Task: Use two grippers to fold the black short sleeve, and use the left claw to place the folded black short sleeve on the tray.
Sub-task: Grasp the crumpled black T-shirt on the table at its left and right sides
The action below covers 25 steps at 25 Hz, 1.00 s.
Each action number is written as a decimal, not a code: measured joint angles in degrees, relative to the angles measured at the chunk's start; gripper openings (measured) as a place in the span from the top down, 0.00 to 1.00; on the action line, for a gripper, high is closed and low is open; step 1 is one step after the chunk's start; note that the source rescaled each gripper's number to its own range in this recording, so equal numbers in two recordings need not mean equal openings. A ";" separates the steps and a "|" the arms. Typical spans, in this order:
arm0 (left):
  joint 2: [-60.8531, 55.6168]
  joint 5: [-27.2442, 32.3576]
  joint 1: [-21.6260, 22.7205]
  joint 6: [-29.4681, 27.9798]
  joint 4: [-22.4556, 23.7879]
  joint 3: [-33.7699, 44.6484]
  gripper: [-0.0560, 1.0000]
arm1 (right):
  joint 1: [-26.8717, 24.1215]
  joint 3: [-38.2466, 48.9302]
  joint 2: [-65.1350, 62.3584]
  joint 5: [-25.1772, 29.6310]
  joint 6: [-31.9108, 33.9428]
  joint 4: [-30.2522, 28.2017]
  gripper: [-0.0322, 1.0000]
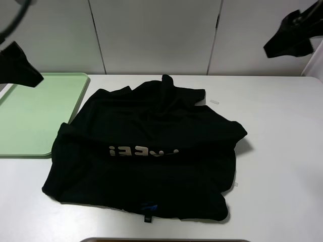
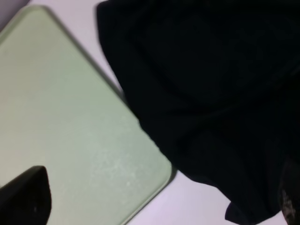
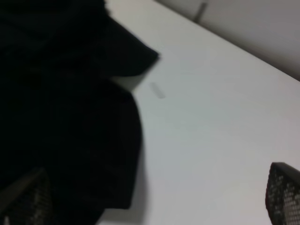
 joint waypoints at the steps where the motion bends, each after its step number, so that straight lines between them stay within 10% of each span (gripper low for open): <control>1: 0.86 0.00 -0.67 0.53 0.00 0.00 0.04 | 1.32 -0.18 1.51 0.00 -0.56 -0.03 0.00; 11: 9.45 -3.46 -1.44 9.60 -7.54 0.00 0.05 | 11.50 -0.26 11.93 1.92 -7.99 -0.25 0.00; 25: 21.81 -5.91 -1.44 19.51 -9.62 0.00 0.05 | 11.73 5.95 15.02 -2.69 -19.52 -1.53 0.00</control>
